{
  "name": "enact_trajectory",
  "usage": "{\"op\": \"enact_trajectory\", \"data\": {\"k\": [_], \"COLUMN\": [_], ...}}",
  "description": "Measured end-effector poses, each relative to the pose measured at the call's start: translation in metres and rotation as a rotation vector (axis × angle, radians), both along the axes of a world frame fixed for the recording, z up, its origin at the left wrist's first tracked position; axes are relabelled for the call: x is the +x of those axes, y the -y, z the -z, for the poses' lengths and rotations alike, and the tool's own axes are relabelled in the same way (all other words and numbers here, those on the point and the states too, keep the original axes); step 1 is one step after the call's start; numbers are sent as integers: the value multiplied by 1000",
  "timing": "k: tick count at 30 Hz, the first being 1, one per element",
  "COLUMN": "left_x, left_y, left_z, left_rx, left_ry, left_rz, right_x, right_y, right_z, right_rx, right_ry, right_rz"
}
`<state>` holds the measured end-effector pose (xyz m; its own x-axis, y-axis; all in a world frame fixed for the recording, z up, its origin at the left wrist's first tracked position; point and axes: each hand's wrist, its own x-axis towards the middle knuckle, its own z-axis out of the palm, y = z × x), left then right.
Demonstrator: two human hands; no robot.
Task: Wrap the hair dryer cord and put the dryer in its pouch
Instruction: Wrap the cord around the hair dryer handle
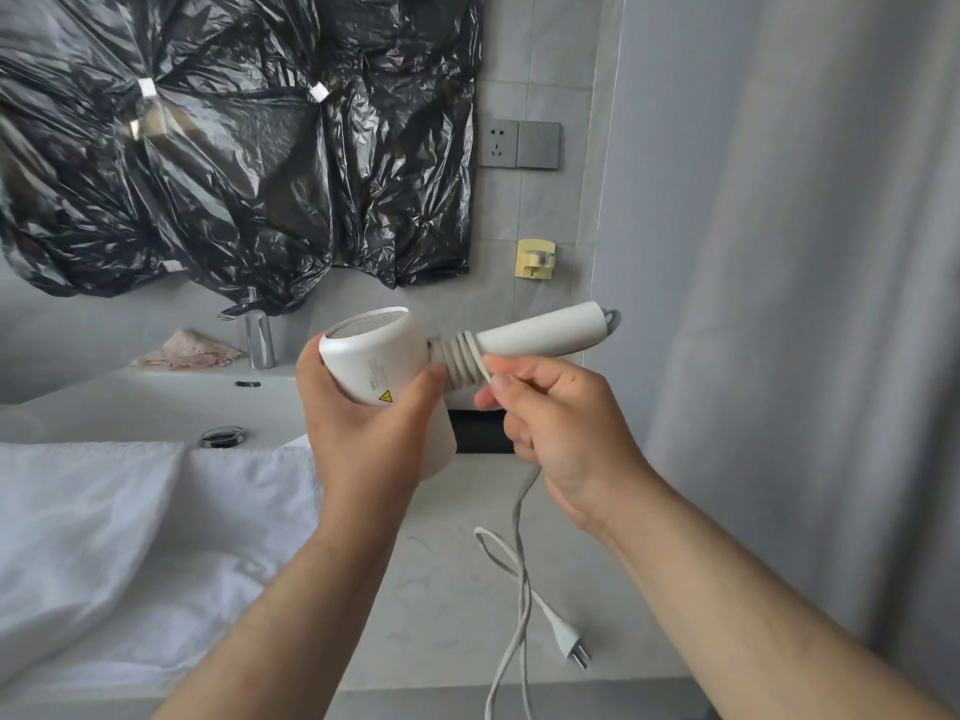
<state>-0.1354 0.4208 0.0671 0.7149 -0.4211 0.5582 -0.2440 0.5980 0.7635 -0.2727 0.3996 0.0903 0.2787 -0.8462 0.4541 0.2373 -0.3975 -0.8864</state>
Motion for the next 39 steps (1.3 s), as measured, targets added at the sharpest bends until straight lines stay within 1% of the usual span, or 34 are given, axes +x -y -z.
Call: {"op": "enact_trajectory", "data": {"k": [3,7,10,14,18,21,23,26,30,31,32,34,37,39], "left_x": [0,-1,0,4,8,10,11,15,25,28,31,35,37,35], "left_y": [0,2,2,-1,-3,0,1,1,-2,-3,-4,-7,-11,-11], "left_z": [3,7,7,6,5,8,11,16,14,13,11,7,0,-3], "left_rx": [17,58,73,108,247,373,420,439,493,498,501,505,510,503], "left_ry": [-63,-175,-229,-220,-221,-201,-188,-166,-48,1,53,170,417,560], "left_rz": [64,170,228,323,437,518,585,683,819,842,840,799,658,555], "right_x": [1,-1,-4,-12,-21,-26,-31,-41,-51,-54,-56,-59,-56,-54], "right_y": [-1,5,10,14,27,36,42,50,57,59,59,56,53,53], "right_z": [4,7,9,11,13,15,16,16,18,15,11,3,4,8], "right_rx": [61,79,47,8,-63,-54,-2,84,161,196,208,162,179,171], "right_ry": [64,29,-79,-253,-450,-522,-489,-392,-338,-341,-405,-590,-625,-673], "right_rz": [-33,-30,33,135,207,73,-87,-327,-479,-490,-466,-404,-463,-398]}}
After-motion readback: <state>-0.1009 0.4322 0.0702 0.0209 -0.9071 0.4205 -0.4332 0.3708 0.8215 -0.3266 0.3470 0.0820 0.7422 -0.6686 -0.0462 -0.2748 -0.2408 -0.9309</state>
